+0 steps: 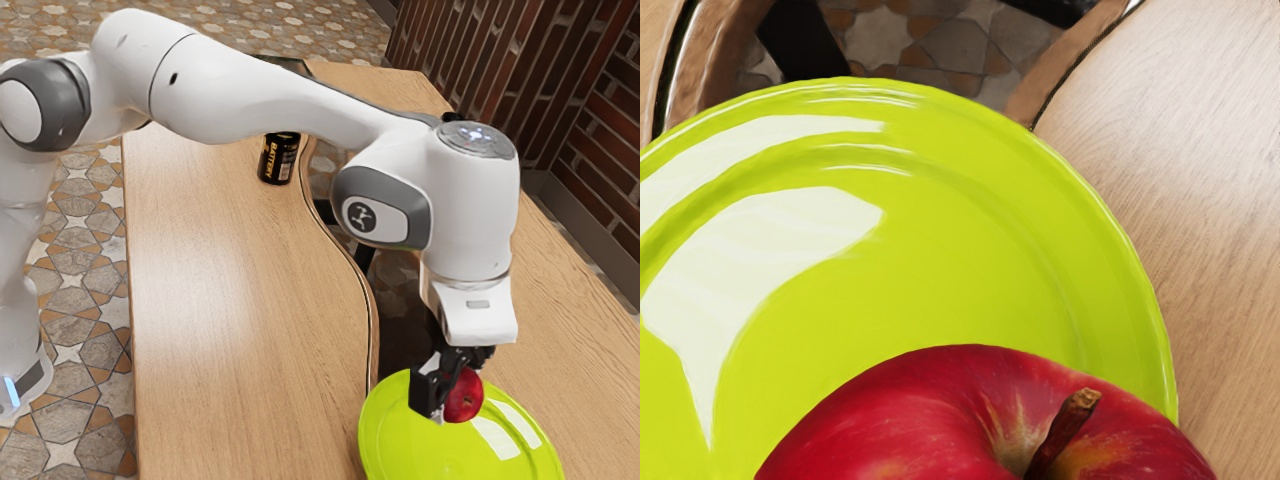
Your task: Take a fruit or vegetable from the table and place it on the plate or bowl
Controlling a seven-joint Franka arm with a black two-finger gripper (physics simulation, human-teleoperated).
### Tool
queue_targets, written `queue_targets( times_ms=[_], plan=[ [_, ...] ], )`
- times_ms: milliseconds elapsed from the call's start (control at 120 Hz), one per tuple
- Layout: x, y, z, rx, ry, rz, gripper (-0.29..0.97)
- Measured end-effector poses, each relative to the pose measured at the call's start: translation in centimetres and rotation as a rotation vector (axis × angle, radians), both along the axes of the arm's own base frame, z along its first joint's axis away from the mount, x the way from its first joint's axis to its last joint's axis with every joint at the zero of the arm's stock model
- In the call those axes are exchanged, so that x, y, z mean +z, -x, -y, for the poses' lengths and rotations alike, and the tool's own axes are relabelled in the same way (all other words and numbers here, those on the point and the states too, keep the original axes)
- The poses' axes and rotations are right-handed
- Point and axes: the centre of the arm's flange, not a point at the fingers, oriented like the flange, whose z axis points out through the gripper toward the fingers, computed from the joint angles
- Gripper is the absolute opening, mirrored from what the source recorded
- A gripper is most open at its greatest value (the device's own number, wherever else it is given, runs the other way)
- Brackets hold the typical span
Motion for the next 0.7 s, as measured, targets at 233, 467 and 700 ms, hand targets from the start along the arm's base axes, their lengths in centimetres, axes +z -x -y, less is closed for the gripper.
queue_targets(
  times_ms=[233, 467, 700],
  plan=[
    [-1.3, -2.0, 1.9, -0.014, 0.032, -0.003, 0.3],
    [-2.9, -4.0, 6.1, -0.054, 0.06, -0.01, 0.31],
    [-3.7, -5.0, 6.0, -0.044, 0.025, -0.002, 0.47]
  ],
)
